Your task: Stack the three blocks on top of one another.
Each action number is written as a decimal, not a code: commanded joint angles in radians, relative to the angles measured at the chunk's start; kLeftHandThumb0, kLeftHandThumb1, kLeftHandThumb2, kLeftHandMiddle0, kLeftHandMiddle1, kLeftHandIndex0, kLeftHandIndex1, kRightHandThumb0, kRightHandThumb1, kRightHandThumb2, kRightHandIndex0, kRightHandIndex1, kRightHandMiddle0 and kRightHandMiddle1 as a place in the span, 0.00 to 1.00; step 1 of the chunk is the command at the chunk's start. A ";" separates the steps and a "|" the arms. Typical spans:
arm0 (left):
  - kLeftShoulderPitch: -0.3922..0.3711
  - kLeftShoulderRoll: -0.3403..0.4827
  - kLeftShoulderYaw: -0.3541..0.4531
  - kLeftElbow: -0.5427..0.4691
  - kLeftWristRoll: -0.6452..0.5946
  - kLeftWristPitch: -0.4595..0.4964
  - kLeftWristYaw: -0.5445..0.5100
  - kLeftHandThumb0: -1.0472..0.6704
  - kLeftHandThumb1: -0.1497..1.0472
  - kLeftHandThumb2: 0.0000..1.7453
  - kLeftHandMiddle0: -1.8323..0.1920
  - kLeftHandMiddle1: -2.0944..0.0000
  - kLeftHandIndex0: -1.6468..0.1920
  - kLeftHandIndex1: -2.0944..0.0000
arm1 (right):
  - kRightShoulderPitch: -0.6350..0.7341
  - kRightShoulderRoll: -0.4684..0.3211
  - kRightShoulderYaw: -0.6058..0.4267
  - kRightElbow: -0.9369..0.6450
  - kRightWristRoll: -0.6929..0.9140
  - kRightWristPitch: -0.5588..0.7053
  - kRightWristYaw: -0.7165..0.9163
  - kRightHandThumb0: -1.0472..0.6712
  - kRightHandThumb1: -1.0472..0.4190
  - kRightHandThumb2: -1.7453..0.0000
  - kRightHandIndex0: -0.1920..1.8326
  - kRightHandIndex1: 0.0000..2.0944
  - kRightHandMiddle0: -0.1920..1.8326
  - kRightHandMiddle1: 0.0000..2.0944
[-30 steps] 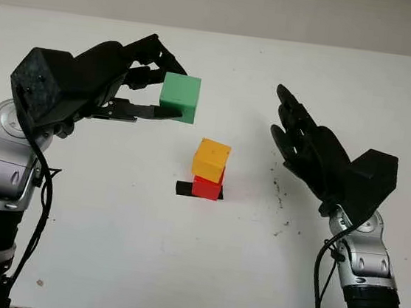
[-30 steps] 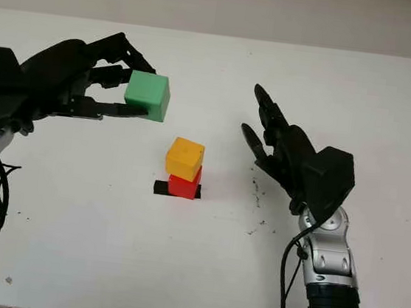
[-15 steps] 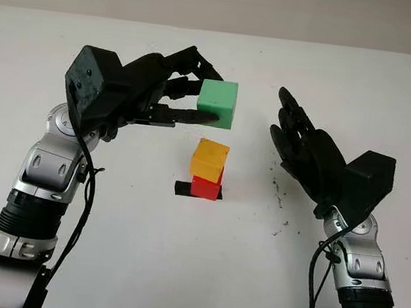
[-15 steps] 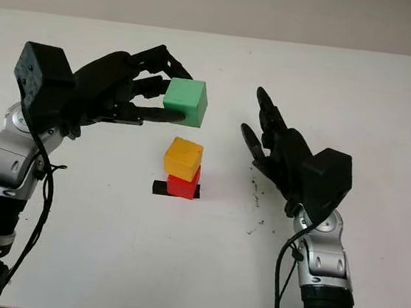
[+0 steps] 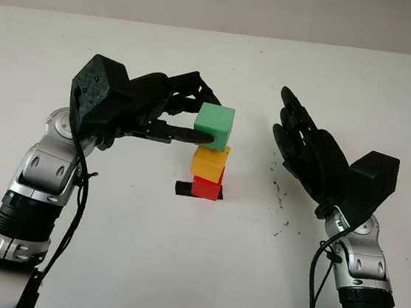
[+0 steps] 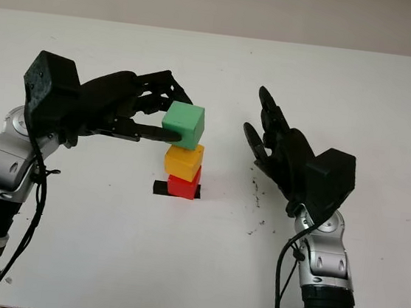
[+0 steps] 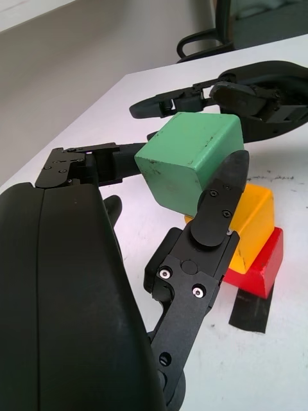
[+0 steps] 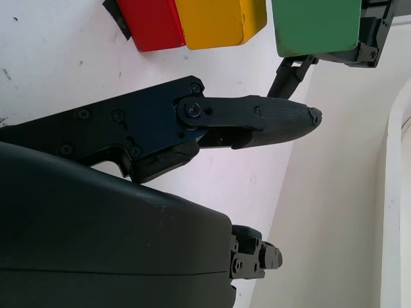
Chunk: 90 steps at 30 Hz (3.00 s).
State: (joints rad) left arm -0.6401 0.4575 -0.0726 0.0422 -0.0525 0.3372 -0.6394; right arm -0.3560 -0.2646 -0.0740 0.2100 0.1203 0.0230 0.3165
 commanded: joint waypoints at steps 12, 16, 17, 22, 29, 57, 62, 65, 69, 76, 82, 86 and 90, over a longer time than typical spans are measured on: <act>0.005 0.042 -0.003 -0.031 -0.007 0.032 -0.025 0.36 1.00 0.16 0.83 0.87 0.69 0.16 | -0.003 -0.009 -0.003 0.000 -0.018 -0.011 0.000 0.18 0.00 0.77 0.03 0.03 0.07 0.03; 0.004 0.036 -0.005 -0.019 -0.010 0.022 -0.027 0.36 1.00 0.16 0.82 0.88 0.70 0.15 | -0.003 -0.002 -0.007 0.001 -0.010 -0.011 0.001 0.18 0.00 0.78 0.03 0.03 0.07 0.03; 0.004 0.034 -0.005 -0.016 -0.010 0.017 -0.027 0.36 1.00 0.16 0.82 0.88 0.70 0.15 | -0.003 -0.002 -0.007 0.000 -0.010 -0.008 0.001 0.18 0.00 0.78 0.03 0.03 0.07 0.03; 0.002 0.025 -0.008 0.003 -0.014 -0.011 -0.029 0.37 1.00 0.17 0.82 0.90 0.70 0.14 | 0.000 -0.001 -0.007 -0.004 -0.007 0.003 -0.002 0.18 0.00 0.78 0.03 0.03 0.07 0.03; 0.001 0.012 -0.014 0.006 -0.015 -0.019 -0.027 0.35 1.00 0.17 0.81 0.91 0.70 0.13 | 0.005 -0.003 -0.008 -0.002 0.000 0.003 0.003 0.18 0.00 0.78 0.02 0.02 0.06 0.03; 0.014 -0.001 -0.019 -0.016 0.007 0.039 0.007 0.36 1.00 0.11 0.81 0.91 0.67 0.13 | 0.007 -0.017 0.003 0.001 -0.058 -0.039 -0.006 0.17 0.00 0.77 0.04 0.03 0.08 0.03; 0.016 0.003 -0.021 -0.020 0.009 0.057 0.010 0.36 1.00 0.06 0.81 0.92 0.67 0.19 | 0.010 -0.025 0.014 -0.005 -0.098 -0.055 -0.012 0.18 0.00 0.76 0.05 0.03 0.08 0.03; 0.016 0.006 -0.024 -0.025 0.014 0.065 0.009 0.35 0.99 0.04 0.81 0.92 0.69 0.24 | 0.009 -0.024 0.013 -0.001 -0.104 -0.067 -0.011 0.19 0.00 0.75 0.05 0.03 0.08 0.03; 0.016 0.008 -0.026 -0.023 0.013 0.064 0.001 0.35 0.97 0.03 0.82 0.93 0.72 0.27 | 0.010 -0.022 0.013 0.002 -0.110 -0.072 -0.015 0.18 0.00 0.76 0.06 0.03 0.09 0.03; 0.016 0.010 -0.026 -0.032 -0.005 0.075 -0.026 0.35 0.97 0.03 0.82 0.94 0.73 0.27 | 0.008 -0.020 0.009 0.007 -0.104 -0.078 -0.007 0.18 0.00 0.76 0.06 0.03 0.09 0.03; 0.018 0.010 -0.020 -0.040 -0.034 0.083 -0.056 0.34 0.97 0.03 0.83 0.94 0.74 0.28 | 0.009 -0.024 0.015 0.001 -0.120 -0.068 -0.019 0.17 0.00 0.75 0.06 0.03 0.09 0.03; 0.023 0.018 -0.016 -0.053 -0.050 0.093 -0.072 0.35 0.96 0.03 0.84 0.95 0.76 0.31 | 0.009 -0.018 0.006 0.007 -0.096 -0.070 -0.006 0.17 0.00 0.76 0.05 0.02 0.08 0.03; 0.028 0.027 -0.020 -0.054 -0.044 0.063 -0.074 0.35 0.96 0.03 0.84 0.96 0.79 0.35 | 0.012 -0.022 0.010 0.005 -0.102 -0.071 -0.011 0.17 0.00 0.76 0.06 0.03 0.09 0.03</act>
State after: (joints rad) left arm -0.6215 0.4735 -0.0974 0.0033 -0.0941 0.4196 -0.7109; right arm -0.3541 -0.2782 -0.0649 0.2171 0.0176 -0.0433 0.3071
